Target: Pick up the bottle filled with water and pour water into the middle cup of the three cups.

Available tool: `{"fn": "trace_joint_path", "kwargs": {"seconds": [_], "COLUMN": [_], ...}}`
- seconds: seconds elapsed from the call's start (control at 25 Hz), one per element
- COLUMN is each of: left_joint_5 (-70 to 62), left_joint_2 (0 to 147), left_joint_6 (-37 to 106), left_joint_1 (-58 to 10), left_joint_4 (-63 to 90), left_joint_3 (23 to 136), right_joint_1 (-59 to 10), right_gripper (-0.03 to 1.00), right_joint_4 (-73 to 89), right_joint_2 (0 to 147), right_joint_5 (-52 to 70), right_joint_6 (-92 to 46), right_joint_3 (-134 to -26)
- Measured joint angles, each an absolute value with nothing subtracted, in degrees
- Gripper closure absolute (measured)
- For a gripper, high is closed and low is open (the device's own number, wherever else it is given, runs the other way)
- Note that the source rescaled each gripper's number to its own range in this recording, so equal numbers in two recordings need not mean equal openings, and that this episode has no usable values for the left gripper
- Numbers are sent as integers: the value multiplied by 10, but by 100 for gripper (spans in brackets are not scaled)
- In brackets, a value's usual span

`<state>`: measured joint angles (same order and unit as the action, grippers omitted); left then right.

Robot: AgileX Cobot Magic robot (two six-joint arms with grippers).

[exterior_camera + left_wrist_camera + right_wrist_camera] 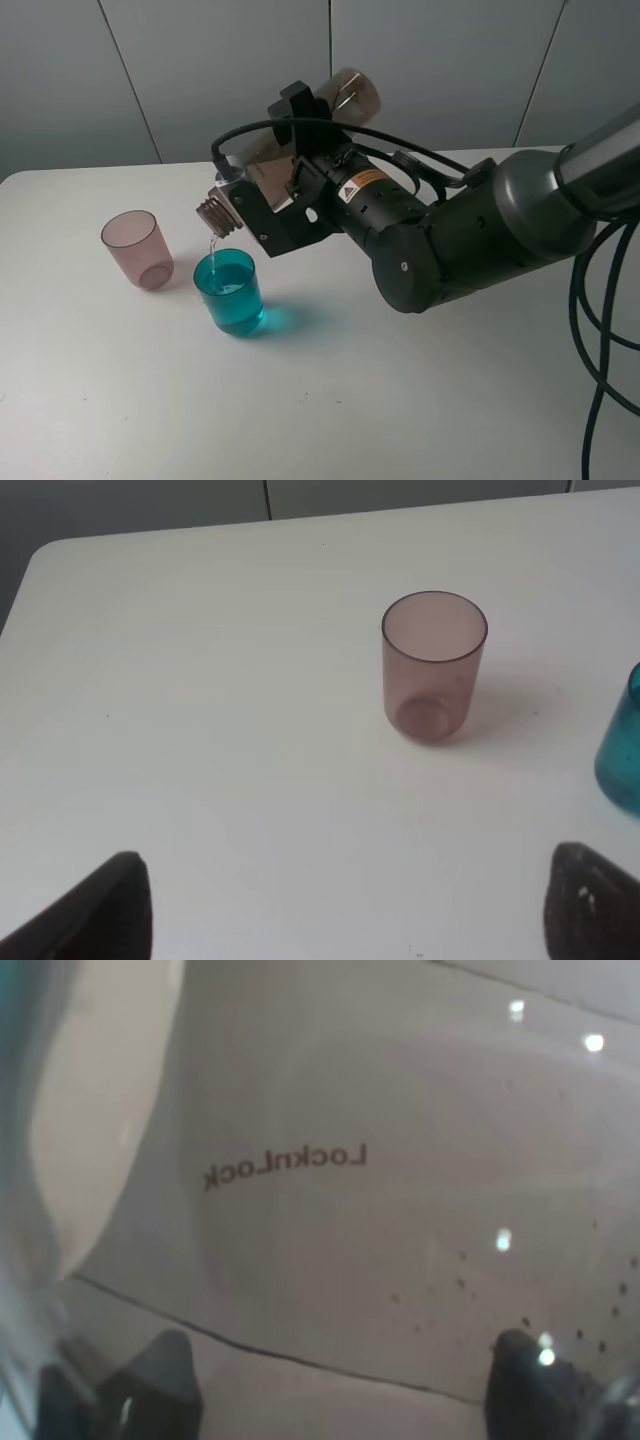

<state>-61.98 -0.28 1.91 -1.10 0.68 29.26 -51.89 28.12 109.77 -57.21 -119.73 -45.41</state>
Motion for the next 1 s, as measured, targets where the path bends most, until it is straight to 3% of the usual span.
{"fn": "trace_joint_path", "kwargs": {"seconds": [1.0], "left_joint_5": [-620], "left_joint_2": [-3], "left_joint_6": [19], "left_joint_1": [-11], "left_joint_4": [7], "left_joint_3": [293], "right_joint_1": [-519], "right_gripper": [92], "right_joint_4": [280], "right_joint_2": [1098], "right_joint_5": [-571], "right_joint_6": [-1197], "right_joint_3": [-454]}}
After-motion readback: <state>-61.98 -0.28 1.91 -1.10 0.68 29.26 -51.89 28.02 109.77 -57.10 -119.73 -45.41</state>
